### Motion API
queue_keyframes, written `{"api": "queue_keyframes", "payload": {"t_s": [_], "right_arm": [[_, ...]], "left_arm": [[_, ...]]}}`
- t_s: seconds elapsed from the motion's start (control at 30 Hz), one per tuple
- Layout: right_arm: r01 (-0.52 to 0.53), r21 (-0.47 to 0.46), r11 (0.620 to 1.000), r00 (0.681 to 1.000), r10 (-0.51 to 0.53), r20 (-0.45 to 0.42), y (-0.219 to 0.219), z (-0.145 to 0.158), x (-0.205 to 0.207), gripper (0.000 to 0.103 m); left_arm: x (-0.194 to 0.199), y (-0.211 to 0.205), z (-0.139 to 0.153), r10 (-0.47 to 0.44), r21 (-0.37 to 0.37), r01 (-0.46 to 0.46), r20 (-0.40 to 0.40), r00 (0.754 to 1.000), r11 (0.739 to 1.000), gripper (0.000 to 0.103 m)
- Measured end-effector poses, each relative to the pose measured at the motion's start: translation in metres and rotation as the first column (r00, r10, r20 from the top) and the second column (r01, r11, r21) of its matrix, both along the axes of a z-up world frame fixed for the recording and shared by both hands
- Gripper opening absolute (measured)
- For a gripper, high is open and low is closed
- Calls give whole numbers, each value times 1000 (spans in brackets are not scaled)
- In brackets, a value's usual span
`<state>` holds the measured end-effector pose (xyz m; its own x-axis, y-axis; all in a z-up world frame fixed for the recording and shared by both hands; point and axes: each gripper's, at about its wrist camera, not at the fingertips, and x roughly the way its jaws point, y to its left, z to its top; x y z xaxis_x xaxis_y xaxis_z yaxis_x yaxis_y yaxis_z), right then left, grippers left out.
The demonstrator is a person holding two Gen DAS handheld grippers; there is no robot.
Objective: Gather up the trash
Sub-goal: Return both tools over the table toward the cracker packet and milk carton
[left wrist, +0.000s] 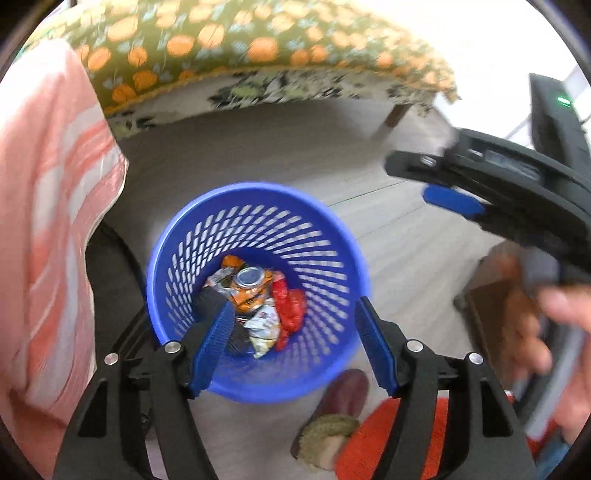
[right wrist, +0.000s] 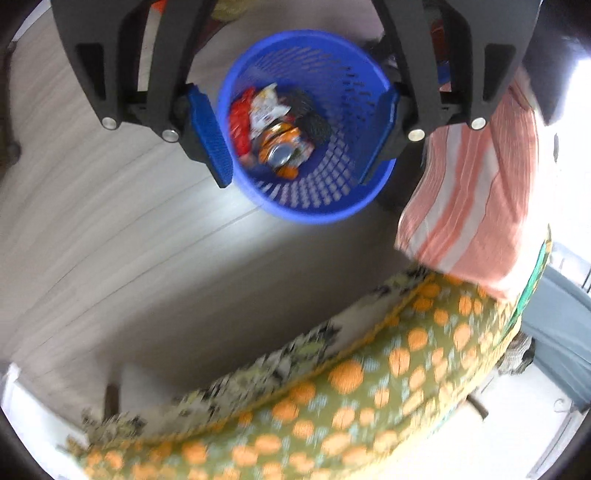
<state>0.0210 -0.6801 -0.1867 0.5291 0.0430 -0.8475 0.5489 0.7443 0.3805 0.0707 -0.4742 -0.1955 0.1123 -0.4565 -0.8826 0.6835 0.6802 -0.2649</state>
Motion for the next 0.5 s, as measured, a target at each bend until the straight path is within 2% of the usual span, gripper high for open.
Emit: {"api": "queue_keyframes", "payload": {"t_s": [0.13, 0.27, 0.4, 0.5], "right_arm": [[11, -145, 989, 997, 0, 74, 17, 41, -13, 68], [-21, -268, 963, 991, 55, 121, 53, 65, -18, 69], [-109, -377, 920, 974, 174, 143, 113, 77, -15, 69], [-216, -459, 862, 938, 313, 147, 177, 83, -12, 69]], "left_arm": [[-36, 28, 54, -38, -100, 42, 41, 998, 994, 68], [-59, 77, 97, -29, -160, 48, 119, 992, 986, 75], [-49, 147, 110, 57, -138, -31, 187, 981, 990, 75], [-33, 203, 111, 148, -114, -126, 213, 966, 985, 75]]}}
